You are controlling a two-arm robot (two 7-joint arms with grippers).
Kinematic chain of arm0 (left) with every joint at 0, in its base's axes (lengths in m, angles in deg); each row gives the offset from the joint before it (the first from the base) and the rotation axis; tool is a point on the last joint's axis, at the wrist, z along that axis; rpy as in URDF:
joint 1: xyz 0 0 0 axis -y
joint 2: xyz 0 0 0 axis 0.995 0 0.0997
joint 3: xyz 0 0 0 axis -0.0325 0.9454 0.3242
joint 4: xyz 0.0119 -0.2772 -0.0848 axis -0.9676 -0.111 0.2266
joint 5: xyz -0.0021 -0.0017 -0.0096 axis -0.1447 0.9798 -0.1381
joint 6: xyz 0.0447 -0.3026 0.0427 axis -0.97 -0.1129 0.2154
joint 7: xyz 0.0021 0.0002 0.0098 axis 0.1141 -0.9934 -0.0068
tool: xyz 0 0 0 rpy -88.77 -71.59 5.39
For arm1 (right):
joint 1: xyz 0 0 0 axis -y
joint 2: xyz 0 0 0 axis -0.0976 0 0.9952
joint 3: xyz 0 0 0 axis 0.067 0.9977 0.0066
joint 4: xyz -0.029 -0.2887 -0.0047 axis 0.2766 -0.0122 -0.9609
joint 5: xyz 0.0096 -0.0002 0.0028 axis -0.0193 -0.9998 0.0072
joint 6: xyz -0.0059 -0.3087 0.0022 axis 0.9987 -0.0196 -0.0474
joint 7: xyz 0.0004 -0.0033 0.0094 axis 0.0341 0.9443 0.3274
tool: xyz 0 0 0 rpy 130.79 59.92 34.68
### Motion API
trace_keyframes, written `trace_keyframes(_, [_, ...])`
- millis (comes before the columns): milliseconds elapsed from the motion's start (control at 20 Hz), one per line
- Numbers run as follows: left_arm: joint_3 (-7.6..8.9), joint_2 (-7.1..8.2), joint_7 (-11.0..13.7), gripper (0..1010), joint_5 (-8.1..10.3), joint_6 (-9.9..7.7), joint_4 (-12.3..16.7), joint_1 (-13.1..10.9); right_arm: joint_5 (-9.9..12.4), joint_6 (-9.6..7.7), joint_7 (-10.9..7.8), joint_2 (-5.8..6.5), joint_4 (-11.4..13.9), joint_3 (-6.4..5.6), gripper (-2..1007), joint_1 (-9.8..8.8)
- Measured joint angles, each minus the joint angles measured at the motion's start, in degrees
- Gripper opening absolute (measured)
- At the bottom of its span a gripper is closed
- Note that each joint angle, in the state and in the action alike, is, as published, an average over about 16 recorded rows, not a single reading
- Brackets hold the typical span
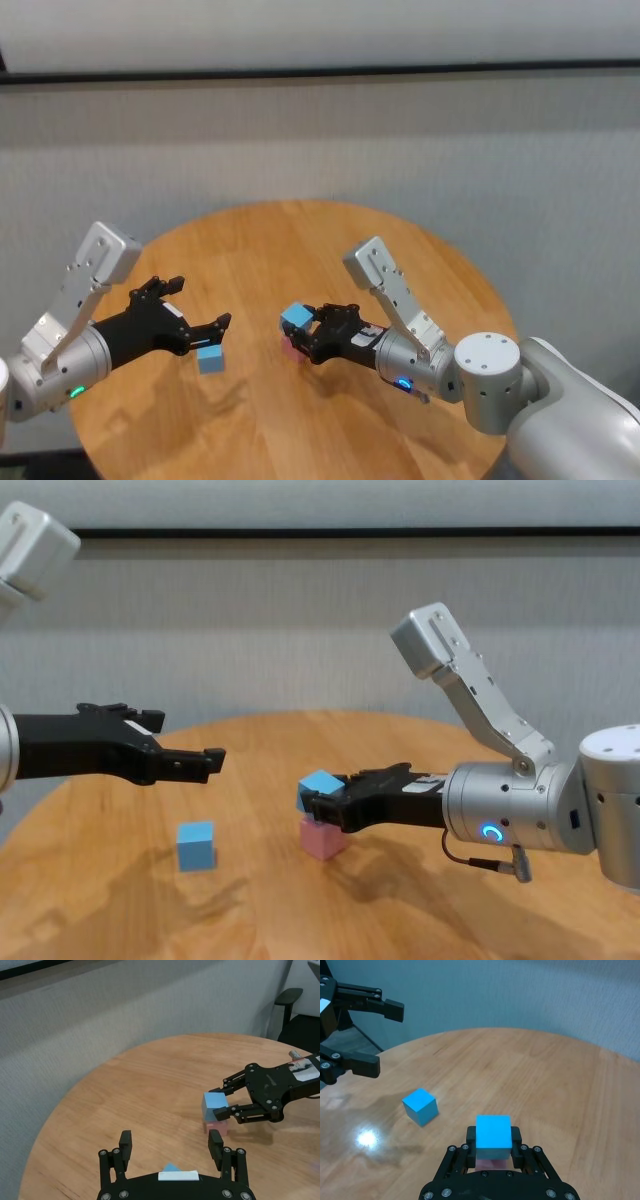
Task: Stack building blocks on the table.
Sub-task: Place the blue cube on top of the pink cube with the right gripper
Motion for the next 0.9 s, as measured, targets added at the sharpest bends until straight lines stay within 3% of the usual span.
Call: trace_keyframes(900, [0.00, 0.00, 0.0, 1002, 0.00, 0.00, 0.0, 0.0, 0.0, -1.65, 0.49, 0.36, 1.9, -0.61, 369, -1.12])
